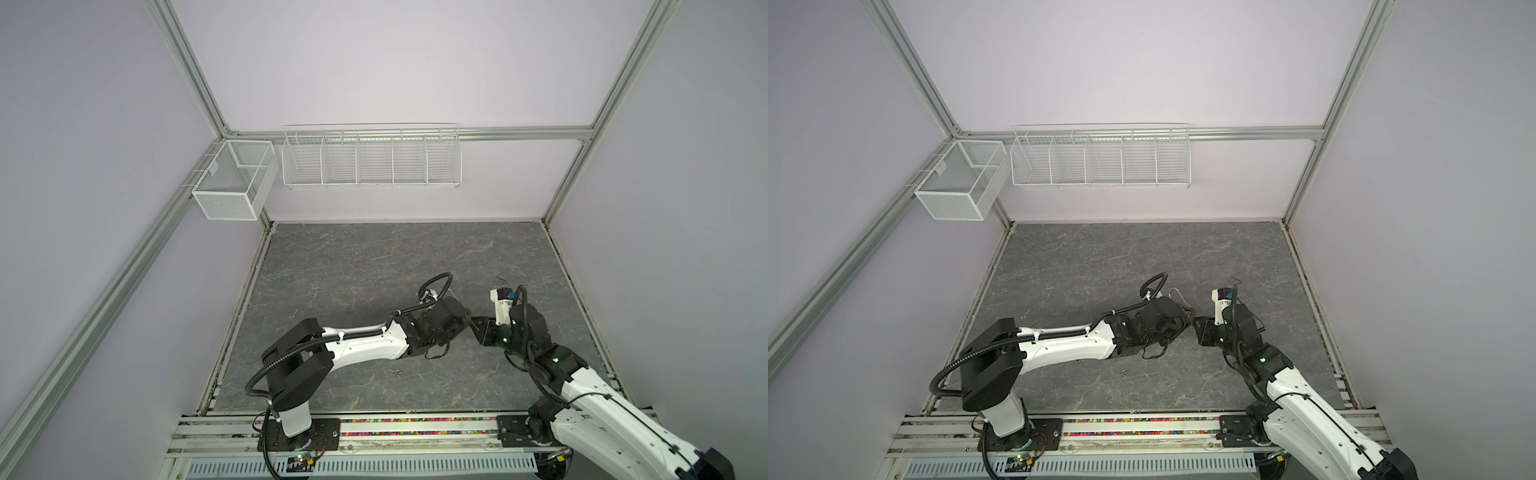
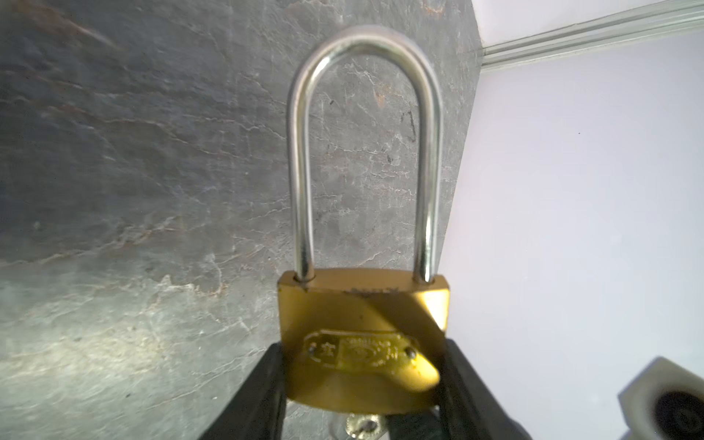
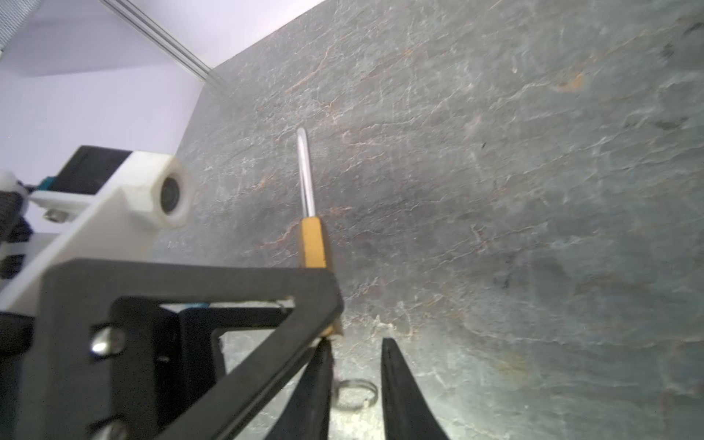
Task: Unlock with the key
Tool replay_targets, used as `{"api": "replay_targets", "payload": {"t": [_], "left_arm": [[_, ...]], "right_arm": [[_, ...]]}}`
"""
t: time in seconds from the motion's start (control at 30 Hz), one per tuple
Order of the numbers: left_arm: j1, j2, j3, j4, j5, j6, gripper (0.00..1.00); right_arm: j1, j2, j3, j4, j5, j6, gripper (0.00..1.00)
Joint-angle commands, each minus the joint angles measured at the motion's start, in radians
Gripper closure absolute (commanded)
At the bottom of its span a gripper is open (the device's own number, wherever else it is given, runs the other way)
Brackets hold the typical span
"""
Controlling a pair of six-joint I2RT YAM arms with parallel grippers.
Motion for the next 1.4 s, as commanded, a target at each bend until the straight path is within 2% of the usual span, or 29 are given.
{"api": "replay_targets", "payload": {"t": [0.0,0.17,0.3,0.5,0.67,0.83,0.9,1.0,1.07,1.37], "left_arm": [[-0.008,-0.06,-0.015,0.056,0.041,0.002,1.0],[0.02,-0.079,-0.027,0.053,0.031,0.011,1.0],[0.03,-0.086,-0.031,0.078,0.026,0.01,1.0],[0.037,-0.089,-0.04,0.154,0.036,-0.006,1.0],[0.038,-0.088,-0.065,0.232,0.06,-0.034,1.0],[0.038,-0.097,-0.089,0.274,0.067,-0.052,1.0],[0.038,-0.104,-0.093,0.271,0.065,-0.05,1.0],[0.038,-0.112,-0.097,0.274,0.06,-0.05,1.0],[0.038,-0.113,-0.097,0.277,0.06,-0.05,1.0],[0.035,-0.115,-0.154,0.412,0.046,-0.031,1.0]], "right_arm": [[-0.006,-0.031,0.014,0.032,0.052,-0.003,0.65],[-0.008,-0.083,-0.012,0.011,0.008,-0.002,0.59],[-0.006,-0.12,-0.07,0.105,-0.124,-0.015,0.62],[-0.006,-0.15,-0.122,0.184,-0.213,-0.006,0.65],[-0.006,-0.153,-0.119,0.201,-0.197,-0.008,0.65],[-0.005,-0.107,-0.099,0.206,-0.178,-0.013,0.71],[-0.005,-0.085,-0.091,0.208,-0.172,-0.013,0.79],[-0.006,-0.057,-0.081,0.221,-0.186,-0.013,0.84],[-0.006,-0.049,-0.078,0.221,-0.191,-0.012,0.91],[-0.006,-0.055,-0.1,0.266,-0.21,0.054,0.94]]}}
